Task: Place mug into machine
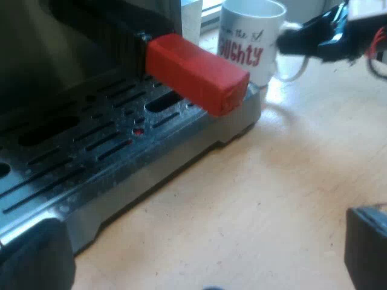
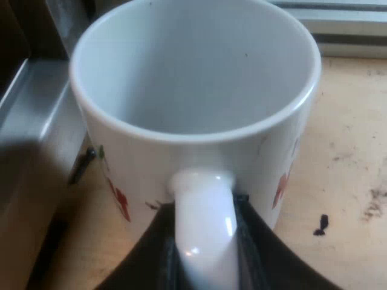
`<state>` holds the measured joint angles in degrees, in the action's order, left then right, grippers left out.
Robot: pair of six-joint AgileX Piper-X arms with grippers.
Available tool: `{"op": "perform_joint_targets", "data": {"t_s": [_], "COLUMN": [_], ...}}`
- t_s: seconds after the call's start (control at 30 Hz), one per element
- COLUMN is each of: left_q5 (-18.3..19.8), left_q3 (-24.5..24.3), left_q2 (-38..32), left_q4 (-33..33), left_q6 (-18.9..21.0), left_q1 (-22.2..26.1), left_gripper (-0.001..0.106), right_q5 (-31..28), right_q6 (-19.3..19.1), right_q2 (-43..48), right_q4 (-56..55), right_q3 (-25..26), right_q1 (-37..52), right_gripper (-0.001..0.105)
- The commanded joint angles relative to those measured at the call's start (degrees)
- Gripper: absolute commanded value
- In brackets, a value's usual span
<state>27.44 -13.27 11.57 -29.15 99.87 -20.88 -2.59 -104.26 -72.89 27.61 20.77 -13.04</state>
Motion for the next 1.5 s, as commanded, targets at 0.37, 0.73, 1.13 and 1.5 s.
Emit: {"op": "perform_joint_targets", "data": {"t_s": [0.37,0.73,1.13,1.5], "left_q5": [-12.54,-12.9,-12.9,-12.9], "left_q3": [2.04,3.45,3.62,3.62], "left_q2": [-0.17,-0.17,-0.17,-0.17], "left_q4": [1.46,5.93,6.36,6.36], "left_q6": [0.13,0.13,0.13,0.13], "left_q1": [-0.28,-0.28,-0.28,-0.28], "left_gripper": [0.093,0.093,0.093,0.093], "right_q5": [0.3,-1.08,-9.96,-10.9], "right_q6": [-4.09,-3.14,2.27,3.06], "right_q2": [28.46,48.19,48.01,30.46], "right_q4": [-26.72,-44.02,-43.99,-23.45], "right_q3": [0.35,1.83,2.95,3.35], "right_q1": [-3.24,-17.11,-32.85,-36.48], "right_gripper": [0.0,0.0,0.0,0.0]}}
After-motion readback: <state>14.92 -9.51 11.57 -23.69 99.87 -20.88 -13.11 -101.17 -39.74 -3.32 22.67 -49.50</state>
